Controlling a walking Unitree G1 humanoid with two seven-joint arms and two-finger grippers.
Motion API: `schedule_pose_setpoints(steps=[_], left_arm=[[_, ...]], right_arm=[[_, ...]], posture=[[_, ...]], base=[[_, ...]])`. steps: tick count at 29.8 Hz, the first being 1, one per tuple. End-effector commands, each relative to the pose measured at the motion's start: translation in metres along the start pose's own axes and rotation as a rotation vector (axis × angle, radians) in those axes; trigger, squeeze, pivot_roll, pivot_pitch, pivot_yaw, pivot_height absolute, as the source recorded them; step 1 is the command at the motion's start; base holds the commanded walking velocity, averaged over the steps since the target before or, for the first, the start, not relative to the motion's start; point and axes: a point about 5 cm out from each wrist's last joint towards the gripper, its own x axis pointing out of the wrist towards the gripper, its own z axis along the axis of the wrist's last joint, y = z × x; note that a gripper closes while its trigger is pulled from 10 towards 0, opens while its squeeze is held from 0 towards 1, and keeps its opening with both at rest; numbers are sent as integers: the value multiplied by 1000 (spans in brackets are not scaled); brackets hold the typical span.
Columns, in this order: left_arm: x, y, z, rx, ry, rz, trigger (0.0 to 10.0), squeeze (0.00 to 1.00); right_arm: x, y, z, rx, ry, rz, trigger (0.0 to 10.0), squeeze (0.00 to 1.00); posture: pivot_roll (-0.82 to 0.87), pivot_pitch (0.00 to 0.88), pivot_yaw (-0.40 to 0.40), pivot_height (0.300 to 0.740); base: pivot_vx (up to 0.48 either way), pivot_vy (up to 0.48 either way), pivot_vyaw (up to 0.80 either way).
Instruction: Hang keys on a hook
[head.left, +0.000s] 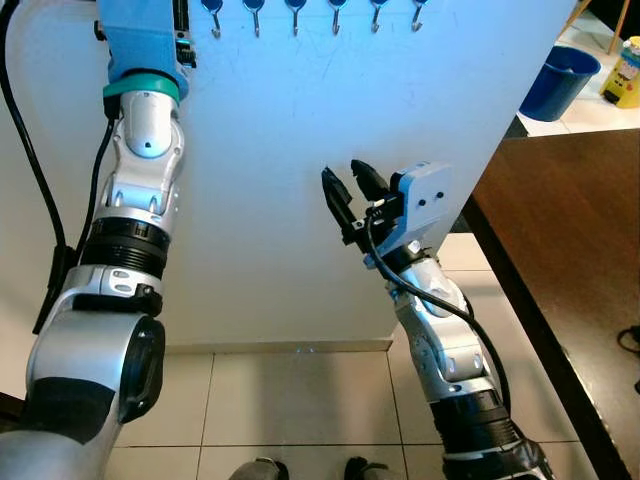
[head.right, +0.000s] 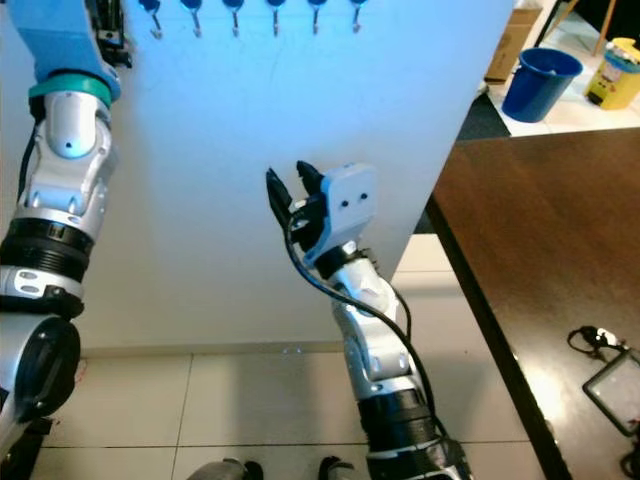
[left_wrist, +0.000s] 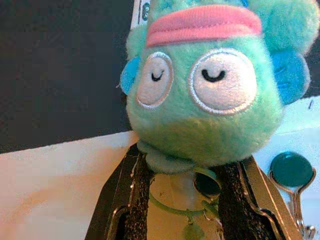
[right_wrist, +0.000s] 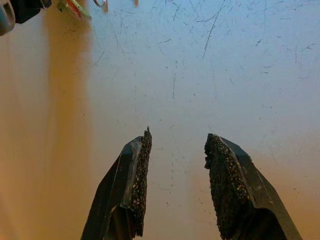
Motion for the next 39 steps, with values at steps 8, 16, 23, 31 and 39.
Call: schedule_pose_setpoints(steps=[8,16,23,31,39], left_arm=[[-12,9,-26,58,98,40,10000,0],[-16,15,-30,55,115,66,10000,0],[-22,16,-36,4,171,110,10000,0],[-29,19,-43,-361,346,226,10000,0],[-32,14,-41,-645,425,244,10000,0]], right_arm=[[-3,2,-3,14,13,-7,10000,0],[-3,1,-3,15,14,-7,10000,0],[-3,1,-3,13,14,-6,10000,0],[-3,1,-3,14,15,-4,10000,0],[-2,1,-3,14,14,-3,10000,0]], posture=[[135,98,160,740],[142,99,158,740],[143,99,159,740],[144,100,156,740],[141,94,155,740]], base=[[0,0,0],[0,0,0],[0,0,0],[0,0,0],[0,0,0]])
